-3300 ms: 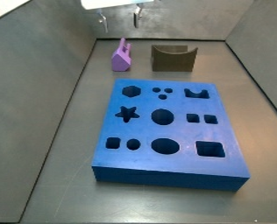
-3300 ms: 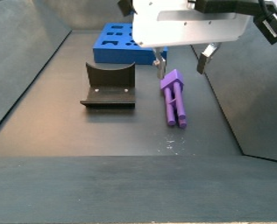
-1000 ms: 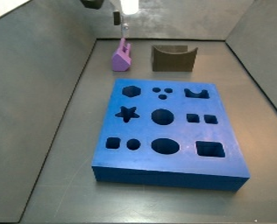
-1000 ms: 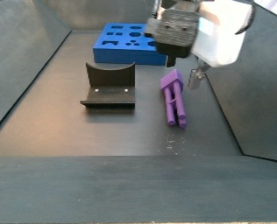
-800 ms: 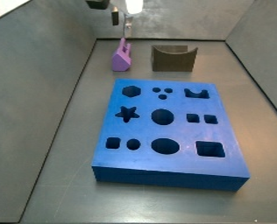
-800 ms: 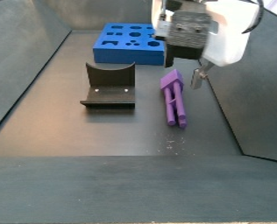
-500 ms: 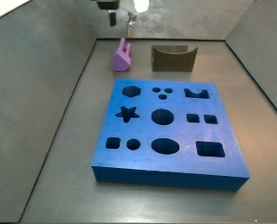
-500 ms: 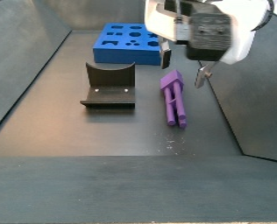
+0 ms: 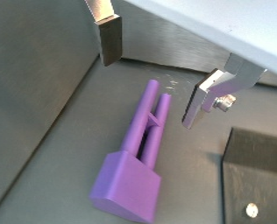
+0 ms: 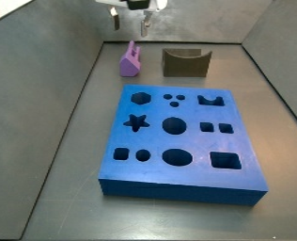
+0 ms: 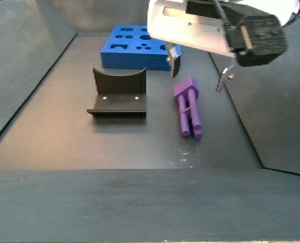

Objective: Pick up the 3 prong object. Move up. Rotate the 3 prong object. Place the 3 prong object on the fixture. Regrasp the 3 prong object. Move to above the board. Insert the 3 prong object.
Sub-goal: Rotate the 3 prong object.

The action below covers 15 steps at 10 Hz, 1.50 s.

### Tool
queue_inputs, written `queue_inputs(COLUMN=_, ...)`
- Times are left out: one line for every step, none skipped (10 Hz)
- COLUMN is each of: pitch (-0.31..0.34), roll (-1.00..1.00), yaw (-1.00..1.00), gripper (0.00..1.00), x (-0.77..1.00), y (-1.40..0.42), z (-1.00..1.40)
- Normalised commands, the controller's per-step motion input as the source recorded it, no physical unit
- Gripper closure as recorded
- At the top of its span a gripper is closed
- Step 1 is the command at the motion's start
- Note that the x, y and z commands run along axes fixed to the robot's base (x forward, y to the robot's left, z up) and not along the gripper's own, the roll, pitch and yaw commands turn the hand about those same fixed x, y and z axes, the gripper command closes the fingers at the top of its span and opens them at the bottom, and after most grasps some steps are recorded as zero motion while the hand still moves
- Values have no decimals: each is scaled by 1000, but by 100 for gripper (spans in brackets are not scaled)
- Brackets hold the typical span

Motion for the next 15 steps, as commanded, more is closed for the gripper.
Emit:
queue_inputs(pitch=-33, roll=5, yaw=1000, gripper=0, x=34, y=-1, z=-26)
queue_inputs(pitch=-38, roll=6, yaw=1000, gripper=0, x=34, y=-1, z=-27)
queue_inputs(pitch=-44, roll=7, yaw=1000, gripper=0, x=33, y=-1, z=-27)
queue_inputs(pitch=-53, roll=8, yaw=1000, gripper=0, x=33, y=-2, z=-27)
queue_inputs(pitch=-63, roll=10, yaw=862, gripper=0, x=32, y=-2, z=-28)
queue_inputs(pitch=-63, roll=9, yaw=610, gripper=0, x=31, y=-2, z=-29)
queue_inputs(pitch=-62, roll=9, yaw=349, gripper=0, x=29, y=-2, z=-30)
queue_inputs(pitch=-61, roll=9, yaw=226, gripper=0, x=27, y=-3, z=-31)
queue_inputs(pitch=0, roll=0, yaw=0, gripper=0, x=0, y=0, z=-1000)
queue_inputs(pitch=-8, roll=0, yaw=-59, gripper=0, x=6, y=1, z=-1000)
queue_inputs(pitch=-27, roll=-5, yaw=-55, gripper=0, x=18, y=1, z=-1000)
queue_inputs(pitch=-36, roll=-22, yaw=-41, gripper=0, x=25, y=4, z=-1000)
queue_inputs(pitch=-36, roll=-33, yaw=-33, gripper=0, x=28, y=5, z=-1000)
queue_inputs(pitch=-40, roll=-59, yaw=-15, gripper=0, x=43, y=8, z=-1000)
queue_inputs(pitch=-44, roll=-69, yaw=-9, gripper=0, x=51, y=9, z=-991)
